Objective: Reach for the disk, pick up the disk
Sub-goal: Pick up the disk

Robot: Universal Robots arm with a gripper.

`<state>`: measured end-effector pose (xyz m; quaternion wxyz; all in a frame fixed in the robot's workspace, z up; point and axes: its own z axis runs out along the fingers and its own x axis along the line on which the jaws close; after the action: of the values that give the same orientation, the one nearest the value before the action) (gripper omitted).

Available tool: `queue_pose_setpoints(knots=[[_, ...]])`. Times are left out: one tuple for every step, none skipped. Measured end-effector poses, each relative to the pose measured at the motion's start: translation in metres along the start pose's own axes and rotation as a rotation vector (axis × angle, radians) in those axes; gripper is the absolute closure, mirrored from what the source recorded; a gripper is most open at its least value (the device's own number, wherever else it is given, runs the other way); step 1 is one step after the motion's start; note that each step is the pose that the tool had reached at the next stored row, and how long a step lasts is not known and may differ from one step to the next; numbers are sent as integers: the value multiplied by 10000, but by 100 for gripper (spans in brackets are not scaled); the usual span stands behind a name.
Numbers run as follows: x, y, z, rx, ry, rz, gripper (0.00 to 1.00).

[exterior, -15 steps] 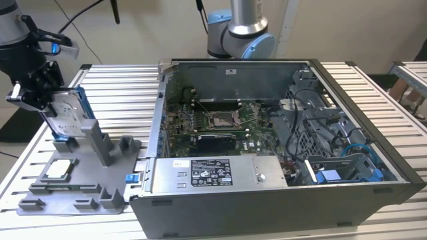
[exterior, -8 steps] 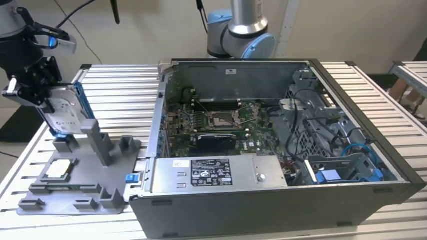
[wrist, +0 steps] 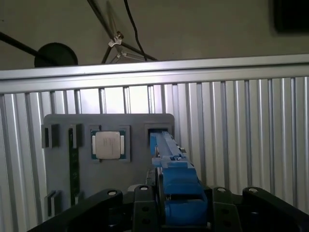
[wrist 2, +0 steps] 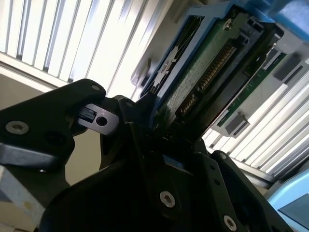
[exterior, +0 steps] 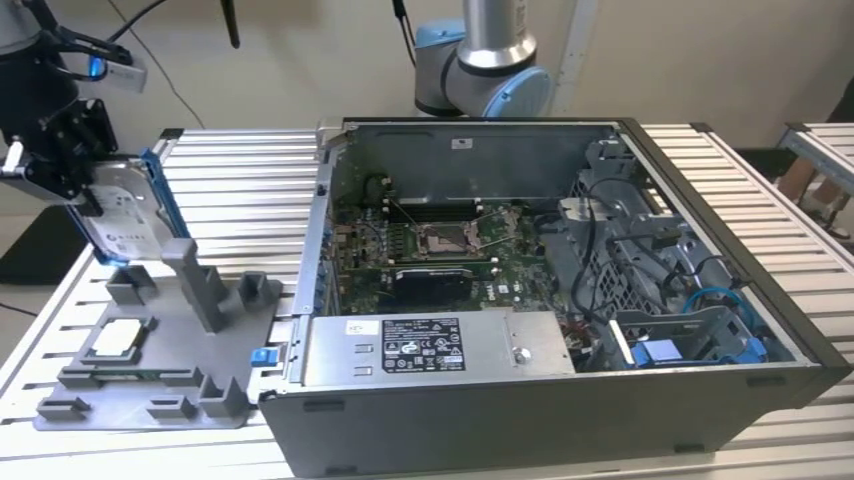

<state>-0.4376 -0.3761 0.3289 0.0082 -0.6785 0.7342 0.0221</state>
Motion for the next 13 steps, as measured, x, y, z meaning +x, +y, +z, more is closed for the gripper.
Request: queue_pose_setpoints(knots=[[-1,0,-18,0,0,0,100],[-2,1,-35,-1,1,0,100],[-2,1,-52,0,1,0,100],[-3,1,-69,-1,1,0,100],[-4,2,-86,-1,1,0,100],[-5,2,-102,-1,0,0,100],[-5,3,-119,-1,0,0,100],[-6,3,-135,0,0,1,100],[-7,3,-151,-1,1,0,100],[-7,4,-167,-1,1,0,100],[-8,4,-185,-1,1,1,100],[-9,4,-200,-1,1,0,100],[-9,5,-216,-1,1,1,100]])
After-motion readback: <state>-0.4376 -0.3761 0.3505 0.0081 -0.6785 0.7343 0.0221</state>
